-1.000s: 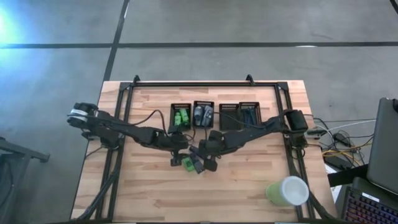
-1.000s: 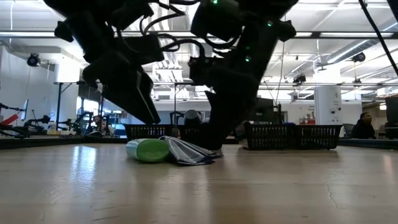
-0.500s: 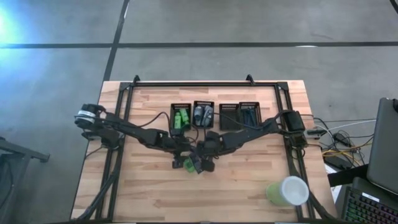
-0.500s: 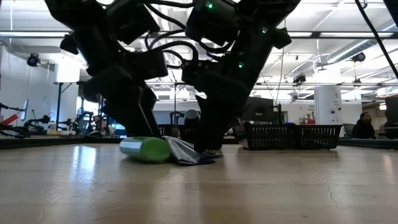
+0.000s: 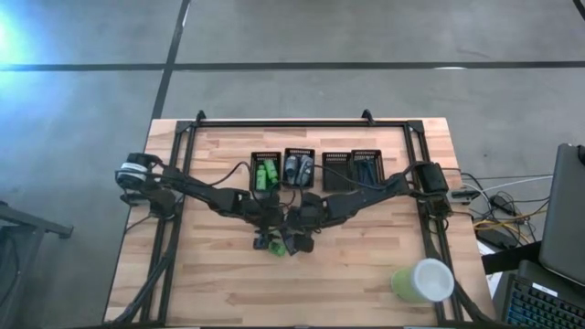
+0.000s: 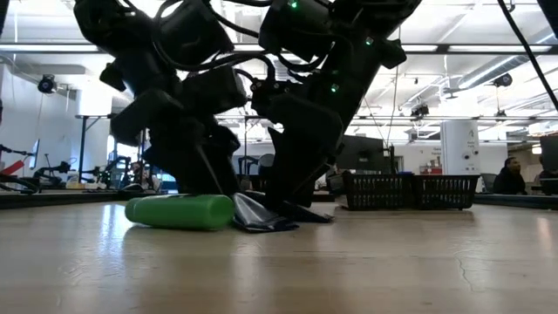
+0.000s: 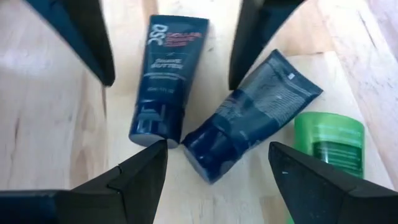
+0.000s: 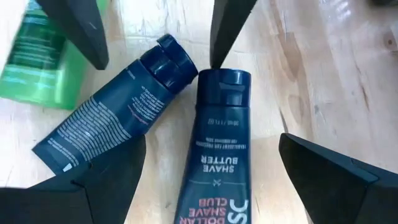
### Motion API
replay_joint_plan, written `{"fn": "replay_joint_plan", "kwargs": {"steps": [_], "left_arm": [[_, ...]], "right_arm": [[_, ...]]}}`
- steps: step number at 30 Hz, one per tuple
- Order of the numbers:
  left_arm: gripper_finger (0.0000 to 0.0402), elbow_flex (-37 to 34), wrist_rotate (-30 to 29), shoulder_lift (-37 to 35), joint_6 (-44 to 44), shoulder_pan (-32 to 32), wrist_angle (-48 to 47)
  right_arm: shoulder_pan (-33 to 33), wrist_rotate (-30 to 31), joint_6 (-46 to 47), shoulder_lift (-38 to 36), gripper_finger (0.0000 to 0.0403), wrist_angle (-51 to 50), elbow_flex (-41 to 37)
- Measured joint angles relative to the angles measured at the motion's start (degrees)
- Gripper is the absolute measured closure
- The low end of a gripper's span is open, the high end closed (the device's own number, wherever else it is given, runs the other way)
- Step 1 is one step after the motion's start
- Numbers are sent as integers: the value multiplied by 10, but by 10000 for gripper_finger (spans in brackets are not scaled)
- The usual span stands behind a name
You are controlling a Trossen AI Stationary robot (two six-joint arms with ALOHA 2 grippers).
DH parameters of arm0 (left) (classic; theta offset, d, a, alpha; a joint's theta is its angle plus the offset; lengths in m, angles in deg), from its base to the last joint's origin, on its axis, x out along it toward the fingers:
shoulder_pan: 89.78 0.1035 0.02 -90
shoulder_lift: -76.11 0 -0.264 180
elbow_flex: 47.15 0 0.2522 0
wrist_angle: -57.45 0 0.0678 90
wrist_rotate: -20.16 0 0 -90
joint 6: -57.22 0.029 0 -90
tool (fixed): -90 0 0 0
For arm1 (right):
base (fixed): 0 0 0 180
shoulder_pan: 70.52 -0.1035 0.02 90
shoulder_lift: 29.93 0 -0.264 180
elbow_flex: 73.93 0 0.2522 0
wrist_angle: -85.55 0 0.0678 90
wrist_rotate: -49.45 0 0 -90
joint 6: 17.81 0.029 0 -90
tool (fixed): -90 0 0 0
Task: Pick & Place Travel size toiletries
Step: Put the shave cream into the center right black basket
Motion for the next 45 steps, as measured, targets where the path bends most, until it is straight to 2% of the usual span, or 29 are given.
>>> {"fn": "replay_joint_plan", "kwargs": {"steps": [5,14,21,29,38,45], "left_arm": [[117,5,21,0,51,1,1],[117,5,48,-2,116,2,1],[117,5,-11,-57,77,0,-77],[117,4,-98,-168,10,-3,-191],[117,2,-192,-285,-63,-3,-234],[117,2,-223,-327,-63,-3,-245]], "right_arm": [[1,0,0,0,45,0,-1],[4,0,-6,0,89,2,-1],[4,-1,-3,0,141,-4,-1],[4,-11,-18,0,193,1,-4],[4,5,-85,0,193,37,-4],[7,-9,-110,28,188,57,-1]]}}
